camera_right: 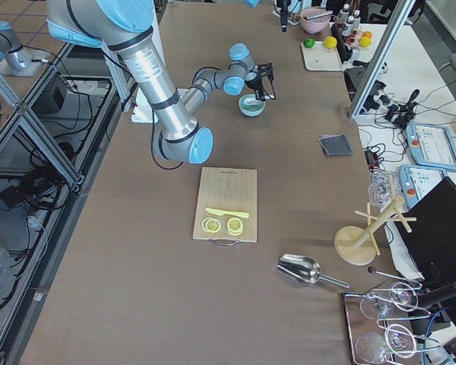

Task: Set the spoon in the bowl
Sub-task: 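Lower the spoon into the pale green bowl and open the right gripper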

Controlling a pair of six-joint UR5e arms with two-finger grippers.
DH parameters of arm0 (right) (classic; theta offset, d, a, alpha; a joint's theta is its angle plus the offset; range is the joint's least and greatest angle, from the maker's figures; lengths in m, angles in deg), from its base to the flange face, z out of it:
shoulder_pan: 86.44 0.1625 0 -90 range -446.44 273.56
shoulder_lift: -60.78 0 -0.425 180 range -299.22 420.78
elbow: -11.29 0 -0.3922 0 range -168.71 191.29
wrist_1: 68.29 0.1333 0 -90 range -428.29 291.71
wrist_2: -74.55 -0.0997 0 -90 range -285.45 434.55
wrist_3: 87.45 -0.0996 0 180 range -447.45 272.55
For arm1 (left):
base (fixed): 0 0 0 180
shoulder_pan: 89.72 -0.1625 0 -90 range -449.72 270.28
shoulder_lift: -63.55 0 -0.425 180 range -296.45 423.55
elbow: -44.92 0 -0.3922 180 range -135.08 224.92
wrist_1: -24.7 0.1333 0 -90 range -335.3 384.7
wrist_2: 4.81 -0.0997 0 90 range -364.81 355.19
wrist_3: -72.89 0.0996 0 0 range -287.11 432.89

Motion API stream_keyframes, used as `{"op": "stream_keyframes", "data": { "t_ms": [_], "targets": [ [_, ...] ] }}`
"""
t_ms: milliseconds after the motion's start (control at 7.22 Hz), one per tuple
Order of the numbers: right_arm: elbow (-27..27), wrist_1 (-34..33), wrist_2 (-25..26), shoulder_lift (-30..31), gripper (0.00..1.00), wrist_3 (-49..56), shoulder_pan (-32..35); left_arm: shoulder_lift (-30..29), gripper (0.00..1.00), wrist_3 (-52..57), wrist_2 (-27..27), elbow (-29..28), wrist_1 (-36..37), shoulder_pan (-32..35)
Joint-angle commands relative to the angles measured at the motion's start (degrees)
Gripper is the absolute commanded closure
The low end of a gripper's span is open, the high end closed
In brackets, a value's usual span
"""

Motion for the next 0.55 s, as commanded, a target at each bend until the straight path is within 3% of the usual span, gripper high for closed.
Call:
{"op": "stream_keyframes", "data": {
  "t_ms": [0, 138, 277, 415],
  "targets": [
    [0.2, 0.6, 0.8, 0.1, 1.00, 0.5, -0.3, -0.6, 0.02, 0.0, 0.0, -0.5, -0.1, 0.0],
    [0.2, 2.8, 0.8, 0.1, 0.69, 0.2, 0.4, -0.6, 0.02, 0.0, 0.0, -0.5, 0.0, 0.0],
    [0.1, 4.8, 0.9, 0.2, 0.01, -0.3, 0.8, -0.6, 0.02, 0.0, 0.0, -0.5, 0.1, 0.0],
    [0.2, 4.9, 0.9, 0.3, 0.00, -0.6, 1.0, -0.6, 0.02, 0.0, 0.0, -0.5, 0.2, 0.0]
  ]
}}
